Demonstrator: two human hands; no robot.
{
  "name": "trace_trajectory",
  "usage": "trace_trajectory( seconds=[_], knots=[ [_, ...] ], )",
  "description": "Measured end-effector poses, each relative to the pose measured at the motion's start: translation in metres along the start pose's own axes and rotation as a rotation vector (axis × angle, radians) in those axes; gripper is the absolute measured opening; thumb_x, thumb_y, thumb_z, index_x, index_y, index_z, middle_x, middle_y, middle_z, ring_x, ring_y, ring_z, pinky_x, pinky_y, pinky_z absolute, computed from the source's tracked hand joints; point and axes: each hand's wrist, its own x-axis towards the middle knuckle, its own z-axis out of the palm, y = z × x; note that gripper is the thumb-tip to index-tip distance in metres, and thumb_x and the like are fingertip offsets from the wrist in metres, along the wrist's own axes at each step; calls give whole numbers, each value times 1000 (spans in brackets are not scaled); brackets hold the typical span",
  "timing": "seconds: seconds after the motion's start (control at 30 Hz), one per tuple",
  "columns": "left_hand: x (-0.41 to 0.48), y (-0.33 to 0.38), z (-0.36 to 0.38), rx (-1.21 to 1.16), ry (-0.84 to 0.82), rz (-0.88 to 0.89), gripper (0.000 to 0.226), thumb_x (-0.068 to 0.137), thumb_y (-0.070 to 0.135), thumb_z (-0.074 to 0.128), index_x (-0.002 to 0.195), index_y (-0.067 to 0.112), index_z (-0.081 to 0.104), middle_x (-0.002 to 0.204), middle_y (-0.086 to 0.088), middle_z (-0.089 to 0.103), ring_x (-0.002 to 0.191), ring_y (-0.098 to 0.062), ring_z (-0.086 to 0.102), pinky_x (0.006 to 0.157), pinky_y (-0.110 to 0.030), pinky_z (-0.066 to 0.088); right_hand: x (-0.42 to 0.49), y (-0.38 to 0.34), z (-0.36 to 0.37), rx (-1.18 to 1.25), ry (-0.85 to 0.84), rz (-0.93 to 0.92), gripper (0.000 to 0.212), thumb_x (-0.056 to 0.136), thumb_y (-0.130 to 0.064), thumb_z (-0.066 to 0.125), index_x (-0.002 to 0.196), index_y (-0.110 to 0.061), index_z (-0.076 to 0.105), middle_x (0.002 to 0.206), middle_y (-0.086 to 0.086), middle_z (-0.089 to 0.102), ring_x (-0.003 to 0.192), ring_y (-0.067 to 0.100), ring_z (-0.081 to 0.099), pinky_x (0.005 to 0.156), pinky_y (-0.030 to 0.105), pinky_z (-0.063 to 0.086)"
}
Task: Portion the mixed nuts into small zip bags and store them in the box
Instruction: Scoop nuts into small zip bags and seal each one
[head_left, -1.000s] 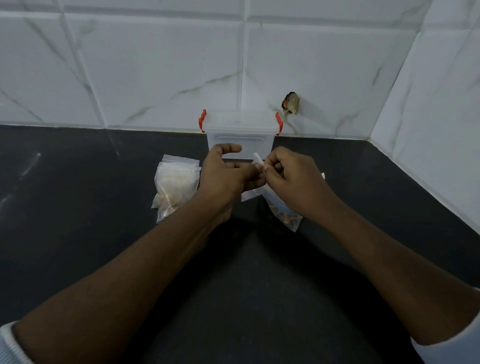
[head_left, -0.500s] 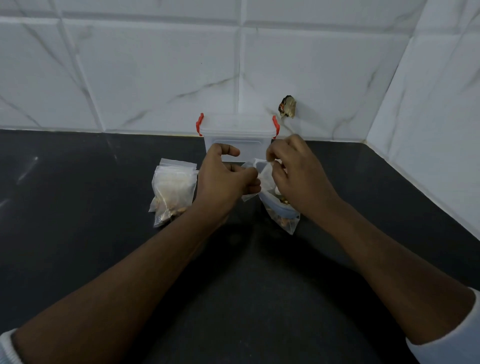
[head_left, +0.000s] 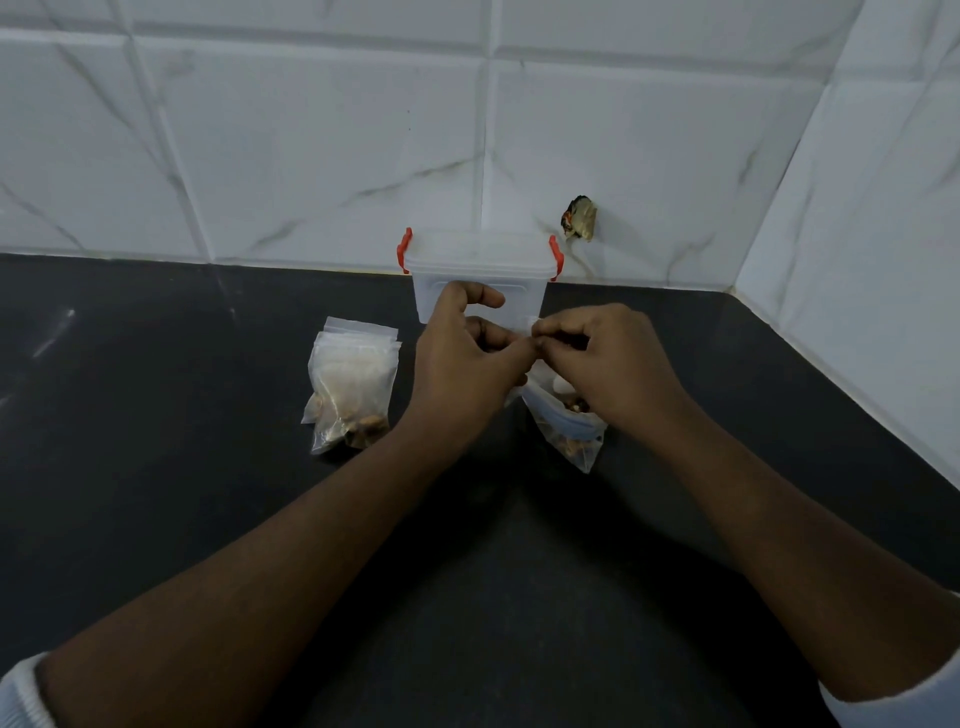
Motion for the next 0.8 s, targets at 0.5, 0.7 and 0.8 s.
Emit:
trace_trajectory(
  seconds=[0.5, 0.7, 0.8],
  knots=[
    [23, -4, -14, -259, 53, -500, 13, 99, 21, 62, 112, 21, 60, 125, -5, 60, 112, -24, 60, 96, -47, 57, 3, 11, -9, 293, -81, 122, 28, 90, -22, 79, 118, -20, 77, 90, -5, 80, 86, 7, 77, 85, 35, 62],
    [28, -7, -13, -593, 166, -608, 19, 95, 5, 66, 113, 6, 68, 117, -13, 69, 108, -27, 69, 89, -42, 61, 6, 11, -15, 370, -76, 126, 23, 90, -17, 79, 113, -16, 79, 96, -8, 80, 87, 7, 77, 80, 20, 60],
    [24, -11, -13, -547, 263, -479, 21, 91, 4, 71, 111, 6, 65, 102, -7, 71, 90, -14, 72, 79, -30, 62, 7, 13, -16, 401, -96, 151, 22, 90, -17, 78, 111, -15, 78, 94, -6, 80, 86, 8, 77, 77, 19, 59]
  ],
)
